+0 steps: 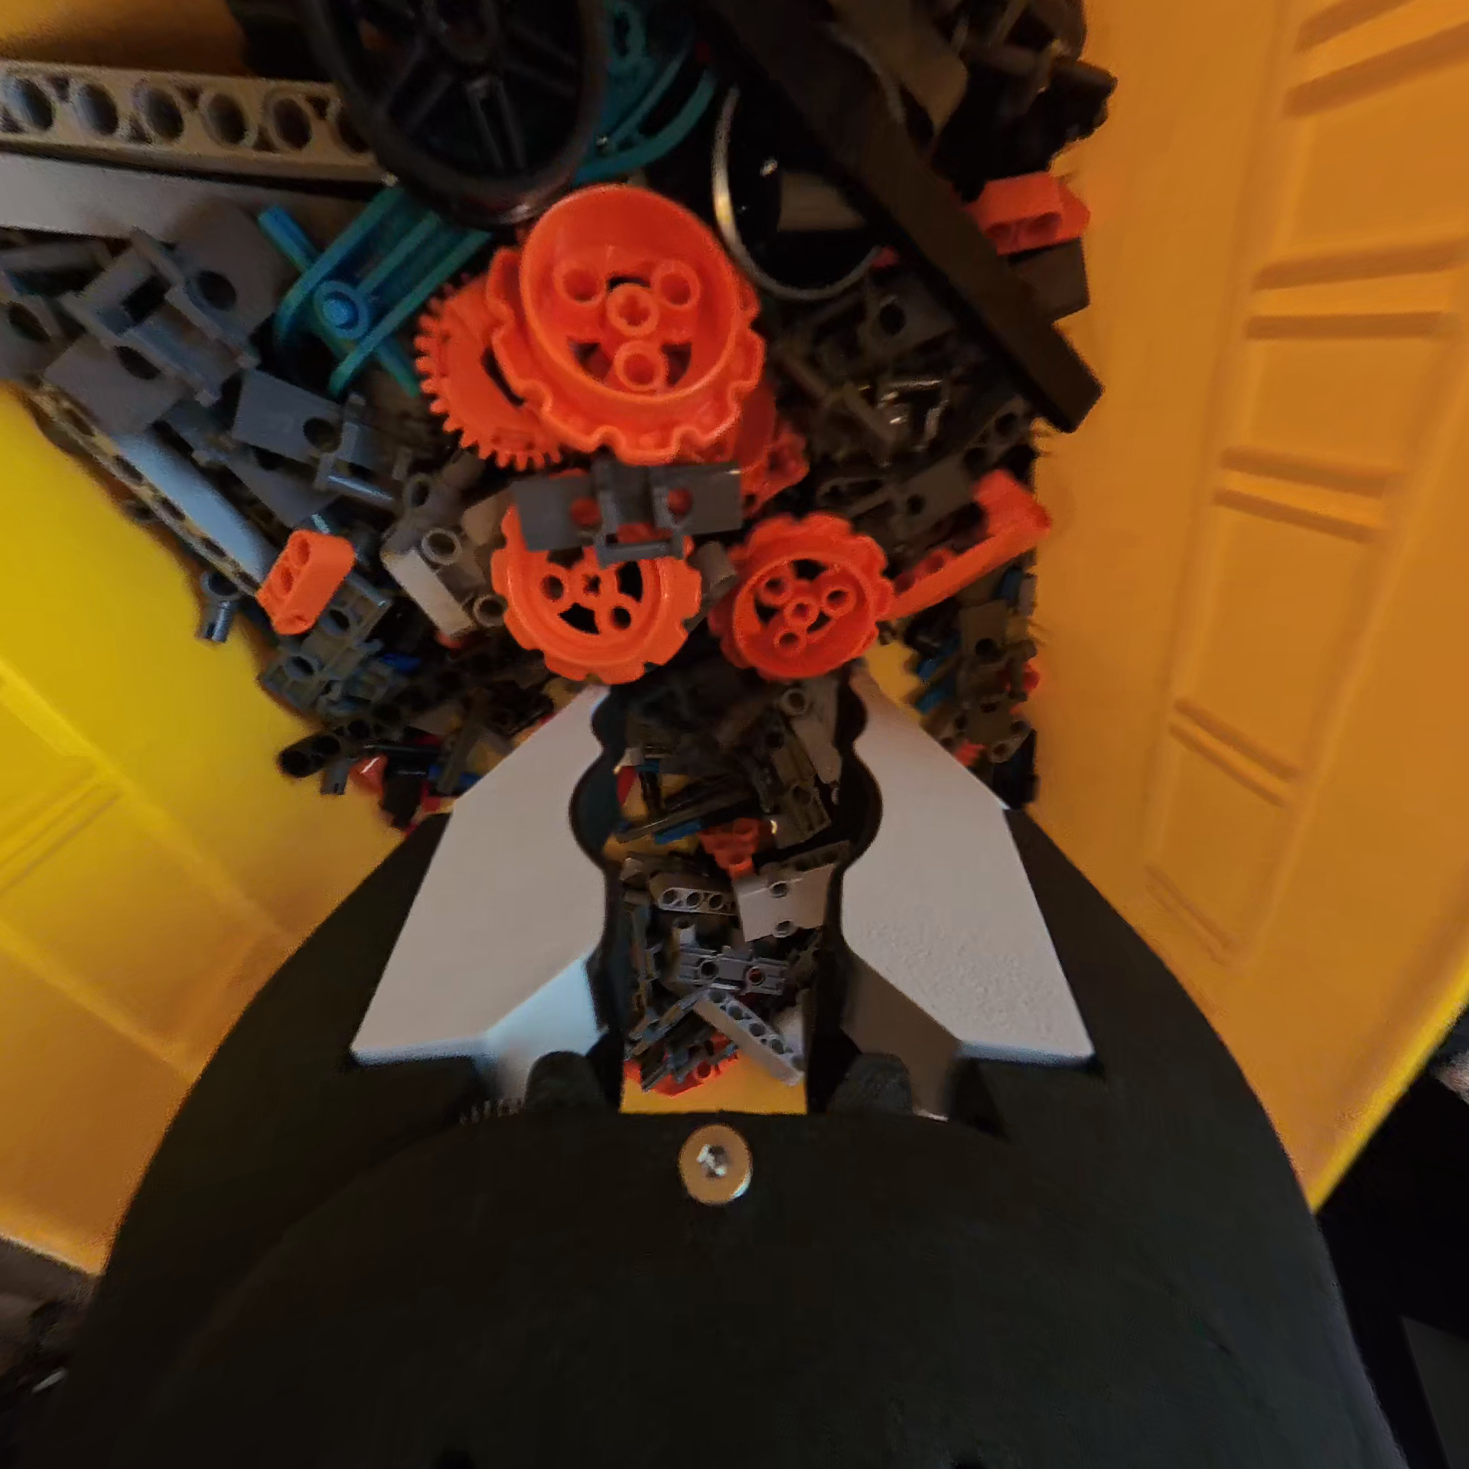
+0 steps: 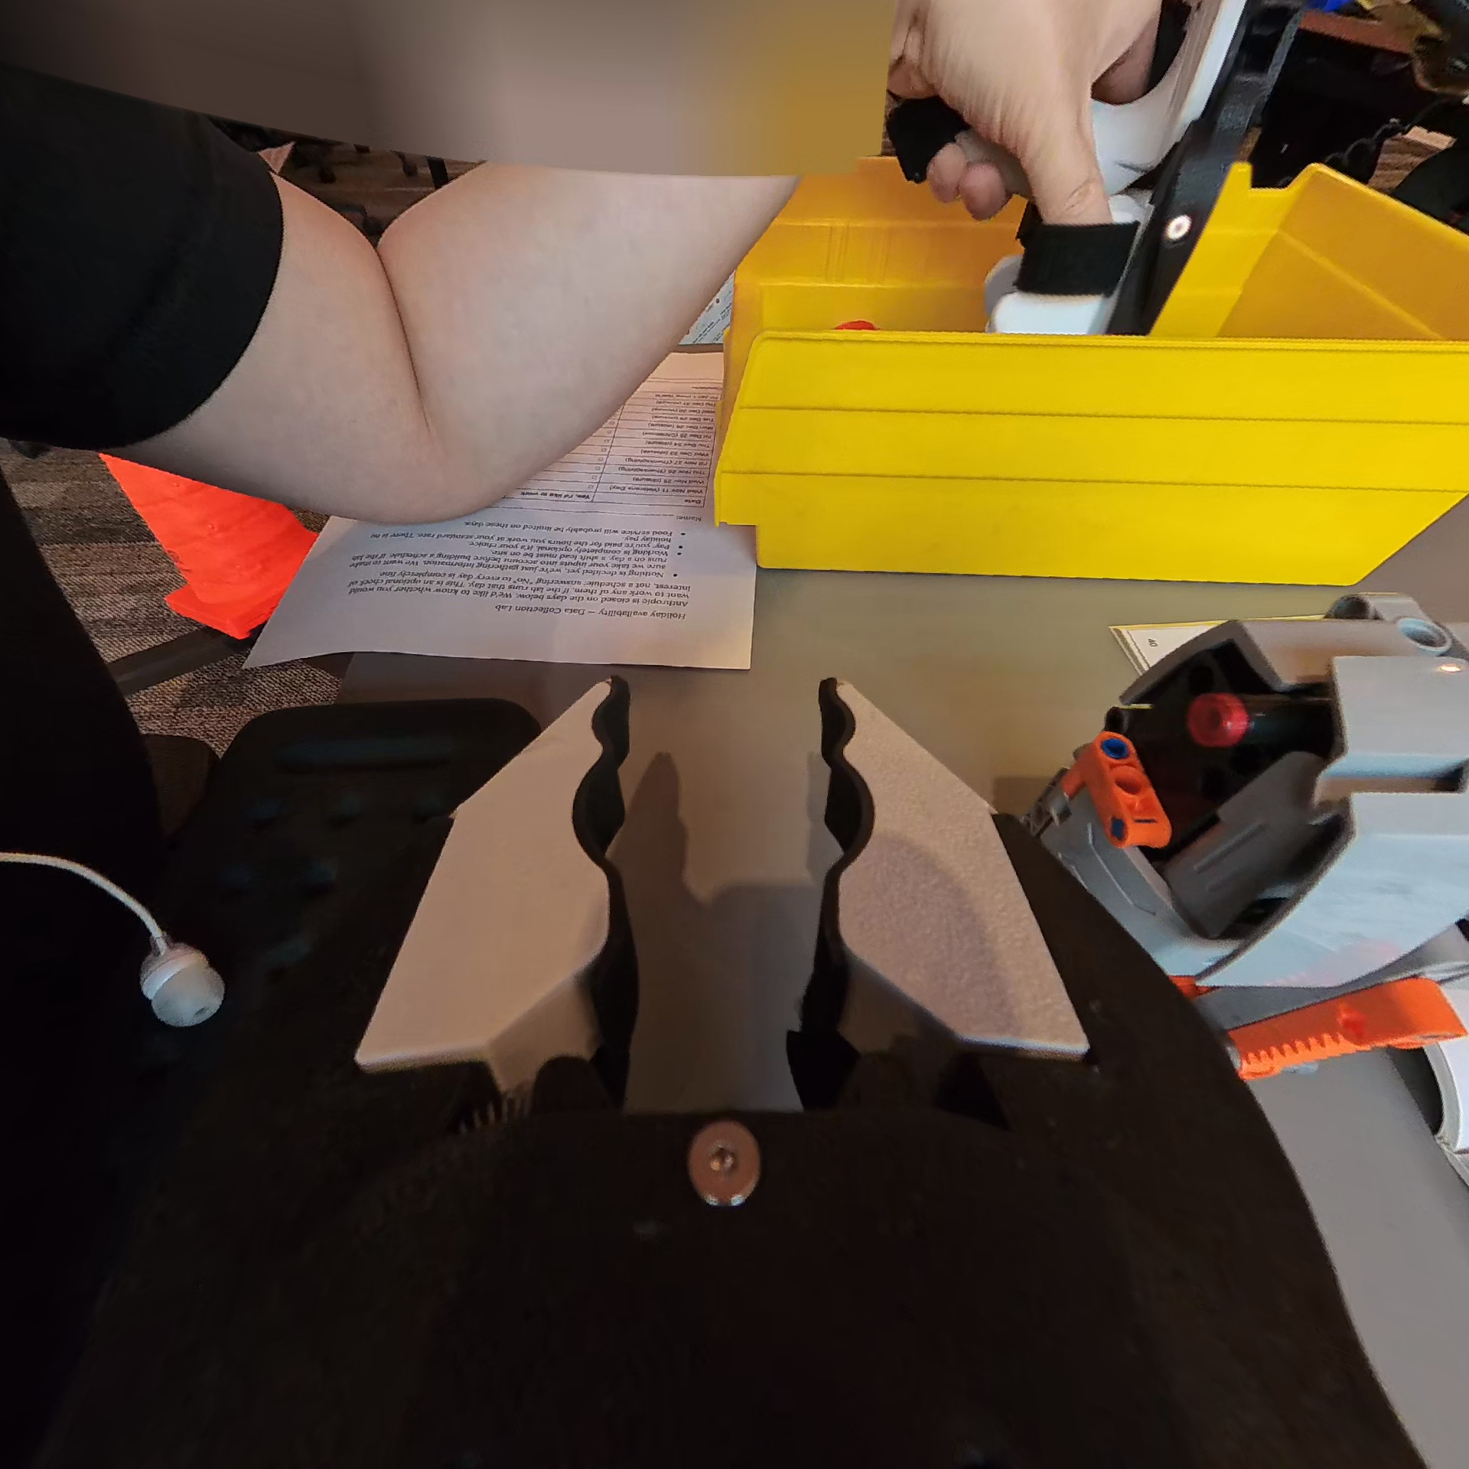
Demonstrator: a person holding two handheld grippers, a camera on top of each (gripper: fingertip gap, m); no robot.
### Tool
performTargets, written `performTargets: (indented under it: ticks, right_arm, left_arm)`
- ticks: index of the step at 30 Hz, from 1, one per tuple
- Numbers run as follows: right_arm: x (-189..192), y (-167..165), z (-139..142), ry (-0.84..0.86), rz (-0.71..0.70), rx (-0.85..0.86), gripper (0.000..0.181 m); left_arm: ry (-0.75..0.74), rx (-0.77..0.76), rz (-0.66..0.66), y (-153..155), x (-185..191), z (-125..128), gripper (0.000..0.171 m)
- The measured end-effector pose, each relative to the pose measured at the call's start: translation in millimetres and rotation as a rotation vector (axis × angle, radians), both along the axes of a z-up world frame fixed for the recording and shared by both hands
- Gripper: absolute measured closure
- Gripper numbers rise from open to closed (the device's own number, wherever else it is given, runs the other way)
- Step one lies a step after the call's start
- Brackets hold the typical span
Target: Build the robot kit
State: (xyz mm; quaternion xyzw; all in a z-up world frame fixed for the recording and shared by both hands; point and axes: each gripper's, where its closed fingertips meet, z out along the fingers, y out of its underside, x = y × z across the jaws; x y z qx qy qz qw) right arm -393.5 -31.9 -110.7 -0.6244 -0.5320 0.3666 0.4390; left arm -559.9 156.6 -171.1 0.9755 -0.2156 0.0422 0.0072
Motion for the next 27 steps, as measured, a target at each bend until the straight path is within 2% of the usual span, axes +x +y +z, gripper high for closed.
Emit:
performTargets:
  ticks: [1,2,10,14,17,18,20,21,23,27]
  right_arm:
    - [0.0,0.0,-0.3,-0.002,0.0,0.001,0.134]
    - [0.1,0.1,-0.2,-0.003,-0.001,0.003,0.134]
    - [0.4,0.2,0.7,0.003,-0.001,-0.003,0.135]
    - [0.5,0.5,0.0,0.001,-0.001,-0.005,0.134]
    - [0.3,0.4,-0.2,-0.001,-0.001,-0.003,0.134]
    - [0.3,0.3,-0.5,-0.002,-0.001,-0.003,0.134]
    - [0.5,1.0,-1.0,-0.003,-0.002,-0.003,0.134]
    - [0.6,1.5,-1.2,-0.002,-0.004,-0.005,0.134]
    - [0.7,2.2,-1.7,0.001,-0.005,-0.015,0.134]
    - [1.1,2.5,-1.3,0.001,-0.007,-0.012,0.134]
  left_arm:
    - [0.015,-0.003,0.001,0.1,-4.3,-1.0,0.137]
    - [0.007,-0.007,0.002,0.0,-5.0,-1.3,0.143]
    - [0.09,0.068,0.057,15.2,-36.9,3.0,0.144]
    - [0.129,0.161,0.128,30.4,-55.0,12.7,0.144]
    - [0.113,0.239,0.235,39.6,-61.9,24.5,0.143]
    - [0.064,0.223,0.272,35.7,-56.6,26.2,0.14]
    - [-0.02,0.136,0.3,18.0,-42.5,26.6,0.105]
    - [-0.034,0.087,0.291,6.5,-37.0,25.3,0.099]
    - [-0.03,0.001,0.247,-13.0,-26.3,21.2,0.096]
    - [-0.036,-0.059,0.186,-23.1,-0.8,14.3,0.098]
